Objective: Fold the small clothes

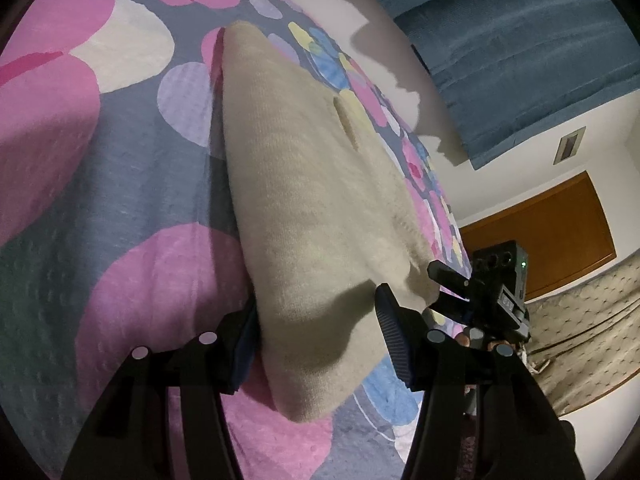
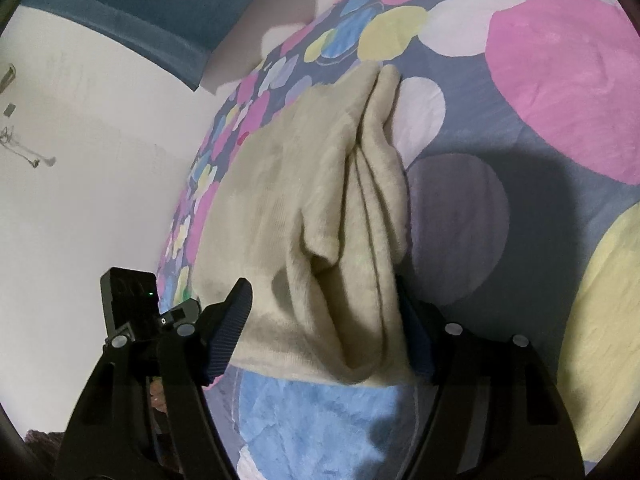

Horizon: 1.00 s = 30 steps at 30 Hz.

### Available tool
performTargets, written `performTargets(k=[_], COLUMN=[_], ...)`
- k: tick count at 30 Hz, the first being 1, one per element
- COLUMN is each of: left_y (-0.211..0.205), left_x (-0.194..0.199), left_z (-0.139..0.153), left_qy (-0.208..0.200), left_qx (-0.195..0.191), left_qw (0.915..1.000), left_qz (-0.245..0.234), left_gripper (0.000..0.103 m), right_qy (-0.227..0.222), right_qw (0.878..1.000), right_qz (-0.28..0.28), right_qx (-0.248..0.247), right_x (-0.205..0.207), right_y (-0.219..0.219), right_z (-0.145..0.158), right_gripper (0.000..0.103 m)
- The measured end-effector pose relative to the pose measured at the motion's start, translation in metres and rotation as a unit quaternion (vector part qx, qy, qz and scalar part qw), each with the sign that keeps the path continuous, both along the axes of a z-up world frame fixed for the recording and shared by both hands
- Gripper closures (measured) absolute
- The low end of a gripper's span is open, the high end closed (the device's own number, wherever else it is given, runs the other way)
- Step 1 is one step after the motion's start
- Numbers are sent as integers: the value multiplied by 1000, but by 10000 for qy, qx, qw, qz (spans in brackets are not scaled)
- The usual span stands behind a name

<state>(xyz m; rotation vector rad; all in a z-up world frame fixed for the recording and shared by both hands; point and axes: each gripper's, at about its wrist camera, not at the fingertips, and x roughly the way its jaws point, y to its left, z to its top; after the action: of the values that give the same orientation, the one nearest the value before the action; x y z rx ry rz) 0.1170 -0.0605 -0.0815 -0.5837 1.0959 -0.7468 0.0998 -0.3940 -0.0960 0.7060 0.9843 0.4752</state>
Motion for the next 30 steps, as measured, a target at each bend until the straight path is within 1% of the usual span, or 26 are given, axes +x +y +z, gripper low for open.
performTargets(k=[1, 2, 4, 5, 6, 7, 8, 9, 10, 11, 13, 14, 17, 21, 24, 26, 28, 30], left_y=[-2, -5, -10, -13, -17, -21, -23, -22, -21, -18, -13, -11, -7, 6, 16, 20, 23, 22], left_x=[0, 0, -3, -5, -7, -8, -8, -7, -5, -2, 0, 0, -1, -10, -21, -28, -35, -37], left_z=[0, 0, 0, 0, 0, 0, -2, -4, -7, -9, -8, -4, 9, 20, 14, 8, 0, -3], left_qy=[-10, -12, -1, -5, -47, -75, -80, -46, 40, 152, 264, 234, 60, 21, 175, 275, 304, 252], left_qx=[28, 57, 64, 70, 125, 190, 259, 281, 256, 194, 65, 63, 105, 59, 42, 77, 155, 234], left_qw=[10000, 10000, 10000, 10000, 9999, 9997, 9996, 9996, 9997, 9997, 9996, 9997, 9999, 10000, 9998, 9995, 9993, 9992], left_qz=[-2, -3, -15, -37, -79, -98, -82, -62, -41, -1, 35, 28, -13, -47, -123, -147, -178, -201], left_gripper=[48, 49, 50, 51, 52, 57, 66, 72, 81, 84, 86, 87, 88, 88, 88, 88, 88, 88], right_qy=[30, 40, 63, 91, 133, 175, 193, 204, 205, 210, 229, 212, 111, 144, 288, 450, 549, 493], right_qw=[10000, 10000, 9999, 9998, 9997, 9997, 9996, 9996, 9995, 9994, 9990, 9988, 9981, 9954, 9922, 9884, 9875, 9879], right_qz=[-13, -35, -114, -154, -186, -190, -186, -191, -235, -257, -318, -336, -355, -302, -298, -347, -380, -389], right_qx=[-31, -53, -58, -39, -1, 38, 72, 84, 68, 90, 221, 273, 493, 900, 1172, 1407, 1426, 1419], right_x=[0, -2, -2, -1, 0, -1, -1, -2, -3, -3, -6, -7, -14, -31, -44, -57, -66, -68], right_y=[1, 1, 0, -1, -4, -4, -3, -2, -1, -1, 0, 1, 4, 8, 8, 8, 8, 8], right_z=[-1, -3, -5, -7, -10, -12, -14, -15, -14, -14, -11, -8, 3, 5, -5, -18, -29, -32], right_gripper=[48, 50, 62, 65, 73, 80, 82, 84, 86, 86, 88, 88, 89, 89, 89, 89, 90, 90])
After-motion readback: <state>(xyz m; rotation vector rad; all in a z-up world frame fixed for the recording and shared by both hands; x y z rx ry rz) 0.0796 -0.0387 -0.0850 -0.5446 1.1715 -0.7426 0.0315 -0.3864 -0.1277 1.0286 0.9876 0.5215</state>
